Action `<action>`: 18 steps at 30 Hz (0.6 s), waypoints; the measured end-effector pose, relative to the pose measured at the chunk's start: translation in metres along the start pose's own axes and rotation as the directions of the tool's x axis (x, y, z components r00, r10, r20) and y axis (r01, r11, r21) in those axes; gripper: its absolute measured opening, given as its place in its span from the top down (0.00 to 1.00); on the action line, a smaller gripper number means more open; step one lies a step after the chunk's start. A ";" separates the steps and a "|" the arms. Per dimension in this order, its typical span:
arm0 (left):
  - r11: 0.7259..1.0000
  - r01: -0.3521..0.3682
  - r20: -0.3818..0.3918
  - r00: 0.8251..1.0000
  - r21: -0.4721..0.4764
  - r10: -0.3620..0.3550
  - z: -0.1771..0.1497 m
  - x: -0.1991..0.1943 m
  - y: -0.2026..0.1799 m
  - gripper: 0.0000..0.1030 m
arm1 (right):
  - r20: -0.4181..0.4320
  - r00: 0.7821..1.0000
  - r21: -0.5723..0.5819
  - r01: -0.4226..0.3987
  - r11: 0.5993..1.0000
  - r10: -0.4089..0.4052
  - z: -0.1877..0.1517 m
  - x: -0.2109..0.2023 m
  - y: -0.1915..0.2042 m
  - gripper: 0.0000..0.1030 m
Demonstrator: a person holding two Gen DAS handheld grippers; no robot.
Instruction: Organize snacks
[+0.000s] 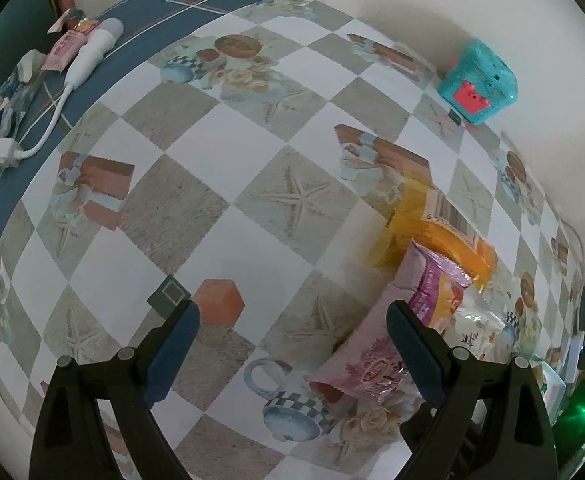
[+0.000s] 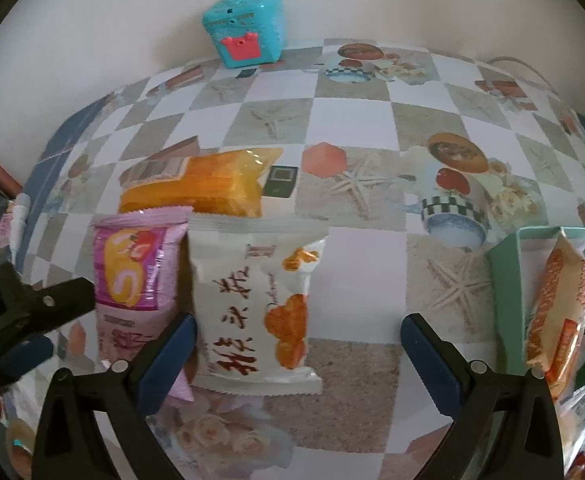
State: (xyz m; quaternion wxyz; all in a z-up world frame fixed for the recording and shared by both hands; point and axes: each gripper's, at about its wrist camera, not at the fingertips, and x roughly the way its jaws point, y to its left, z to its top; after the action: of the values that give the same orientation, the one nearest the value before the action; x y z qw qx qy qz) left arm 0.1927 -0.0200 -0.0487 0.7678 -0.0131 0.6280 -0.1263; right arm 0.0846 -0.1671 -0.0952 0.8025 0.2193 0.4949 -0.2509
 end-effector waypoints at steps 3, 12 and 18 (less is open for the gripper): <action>1.000 0.009 0.001 1.000 0.014 -0.009 -0.003 0.000 -0.003 0.08 | 0.000 1.000 -0.003 0.001 1.000 -0.001 0.000 0.000 -0.001 0.00; 0.998 0.031 0.002 1.000 0.060 -0.031 -0.005 -0.001 -0.012 0.08 | 0.017 1.000 -0.014 0.012 1.000 -0.011 -0.003 -0.002 -0.001 0.06; 0.992 0.046 -0.008 0.999 0.119 -0.045 -0.008 0.000 -0.028 0.08 | 0.028 1.000 -0.021 0.002 1.000 -0.001 -0.005 -0.006 -0.002 0.19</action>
State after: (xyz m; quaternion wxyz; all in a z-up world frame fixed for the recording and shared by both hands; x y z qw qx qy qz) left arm 0.1802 -0.0464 -0.0452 0.7626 0.0186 0.6208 -0.1811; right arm 0.0779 -0.1645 -0.0922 0.8115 0.2068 0.4863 -0.2494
